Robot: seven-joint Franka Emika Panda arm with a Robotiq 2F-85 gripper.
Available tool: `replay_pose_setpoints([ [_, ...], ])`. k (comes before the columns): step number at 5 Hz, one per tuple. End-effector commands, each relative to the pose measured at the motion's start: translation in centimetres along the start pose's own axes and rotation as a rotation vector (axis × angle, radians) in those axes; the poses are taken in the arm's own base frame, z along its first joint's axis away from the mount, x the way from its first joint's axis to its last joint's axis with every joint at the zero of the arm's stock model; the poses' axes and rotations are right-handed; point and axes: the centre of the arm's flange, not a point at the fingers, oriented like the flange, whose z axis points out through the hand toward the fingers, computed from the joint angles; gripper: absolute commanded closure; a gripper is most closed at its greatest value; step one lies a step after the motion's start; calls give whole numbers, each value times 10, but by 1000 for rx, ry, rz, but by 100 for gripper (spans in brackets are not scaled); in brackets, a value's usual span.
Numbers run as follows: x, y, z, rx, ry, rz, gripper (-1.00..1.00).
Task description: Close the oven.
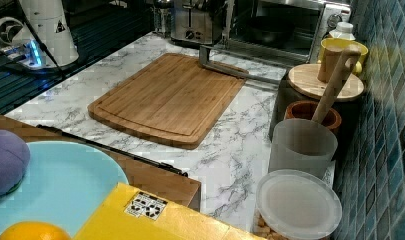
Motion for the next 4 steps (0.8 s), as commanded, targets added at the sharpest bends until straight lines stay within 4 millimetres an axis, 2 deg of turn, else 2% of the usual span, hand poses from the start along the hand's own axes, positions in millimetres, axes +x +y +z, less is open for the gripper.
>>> replay_pose_setpoints([
  [1,31,10,16,96,57,-148,100],
  [2,36,-2,54,94,17,-208,100],
  [4,44,-5,56,145,144,-163,100],
])
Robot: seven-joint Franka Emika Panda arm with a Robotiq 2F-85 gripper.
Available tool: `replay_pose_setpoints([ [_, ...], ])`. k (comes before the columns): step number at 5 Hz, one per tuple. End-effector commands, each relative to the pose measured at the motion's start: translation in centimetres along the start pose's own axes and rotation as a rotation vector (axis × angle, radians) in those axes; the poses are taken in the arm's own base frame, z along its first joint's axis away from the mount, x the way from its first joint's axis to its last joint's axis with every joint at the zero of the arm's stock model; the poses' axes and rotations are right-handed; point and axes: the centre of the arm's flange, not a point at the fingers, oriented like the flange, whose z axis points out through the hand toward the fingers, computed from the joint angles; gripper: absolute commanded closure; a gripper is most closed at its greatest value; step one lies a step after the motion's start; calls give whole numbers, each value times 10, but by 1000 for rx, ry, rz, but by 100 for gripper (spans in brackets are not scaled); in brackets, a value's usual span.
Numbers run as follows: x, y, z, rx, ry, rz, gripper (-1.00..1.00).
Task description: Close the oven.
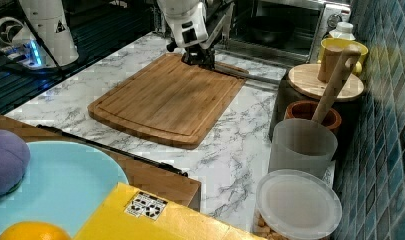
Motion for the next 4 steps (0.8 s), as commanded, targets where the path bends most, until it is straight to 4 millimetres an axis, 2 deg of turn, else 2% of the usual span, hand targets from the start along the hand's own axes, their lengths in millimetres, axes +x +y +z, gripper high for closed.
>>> replay_pose_setpoints([
  [1,40,-100,6,96,180,-192,100],
  [2,46,-104,19,91,227,-179,100],
  [3,52,-105,11,138,237,-151,100],
  [4,60,-109,31,143,196,-156,100],
])
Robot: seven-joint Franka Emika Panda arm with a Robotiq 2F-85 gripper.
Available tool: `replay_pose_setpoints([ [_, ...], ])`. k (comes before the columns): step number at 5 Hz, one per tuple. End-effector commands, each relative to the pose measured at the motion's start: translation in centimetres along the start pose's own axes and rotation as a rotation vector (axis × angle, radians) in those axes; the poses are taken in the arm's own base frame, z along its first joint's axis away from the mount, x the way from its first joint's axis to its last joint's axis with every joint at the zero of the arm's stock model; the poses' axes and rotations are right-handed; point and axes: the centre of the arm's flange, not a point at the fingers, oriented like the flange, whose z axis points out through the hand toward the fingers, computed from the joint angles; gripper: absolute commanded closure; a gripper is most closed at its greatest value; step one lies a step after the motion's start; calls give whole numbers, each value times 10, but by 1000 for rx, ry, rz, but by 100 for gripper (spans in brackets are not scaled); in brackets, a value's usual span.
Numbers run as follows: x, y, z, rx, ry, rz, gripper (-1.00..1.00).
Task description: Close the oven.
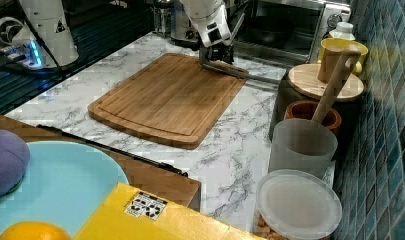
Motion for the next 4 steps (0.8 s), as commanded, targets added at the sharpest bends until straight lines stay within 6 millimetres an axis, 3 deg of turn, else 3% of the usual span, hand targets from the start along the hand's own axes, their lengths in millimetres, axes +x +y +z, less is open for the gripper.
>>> replay_pose_setpoints([
  [1,71,-56,-20,156,119,-122,100],
  [2,72,-73,-19,203,82,-154,100],
  [4,73,-87,-14,200,42,-170,100],
])
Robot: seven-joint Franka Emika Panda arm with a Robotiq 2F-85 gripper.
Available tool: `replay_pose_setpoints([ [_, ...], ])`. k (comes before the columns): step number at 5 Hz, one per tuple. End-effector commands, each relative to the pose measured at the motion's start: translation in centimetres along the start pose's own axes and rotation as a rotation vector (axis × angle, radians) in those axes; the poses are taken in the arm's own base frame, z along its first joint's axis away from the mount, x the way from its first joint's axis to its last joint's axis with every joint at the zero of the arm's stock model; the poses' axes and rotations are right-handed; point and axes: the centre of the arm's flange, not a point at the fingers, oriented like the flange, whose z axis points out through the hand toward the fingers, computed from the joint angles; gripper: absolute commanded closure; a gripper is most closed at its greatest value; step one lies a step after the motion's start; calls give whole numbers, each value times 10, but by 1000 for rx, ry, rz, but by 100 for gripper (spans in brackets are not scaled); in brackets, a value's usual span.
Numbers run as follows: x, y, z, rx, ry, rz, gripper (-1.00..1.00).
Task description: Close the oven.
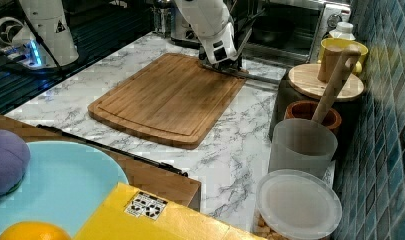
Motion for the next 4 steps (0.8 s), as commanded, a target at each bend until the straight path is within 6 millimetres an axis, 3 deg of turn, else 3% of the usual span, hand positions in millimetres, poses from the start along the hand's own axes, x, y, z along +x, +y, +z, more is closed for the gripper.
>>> replay_pose_setpoints([
  [1,26,-142,-28,105,3,-312,100],
  [3,-4,-224,-52,65,-16,-412,100],
  [4,-30,-270,-43,-70,-24,-455,100],
])
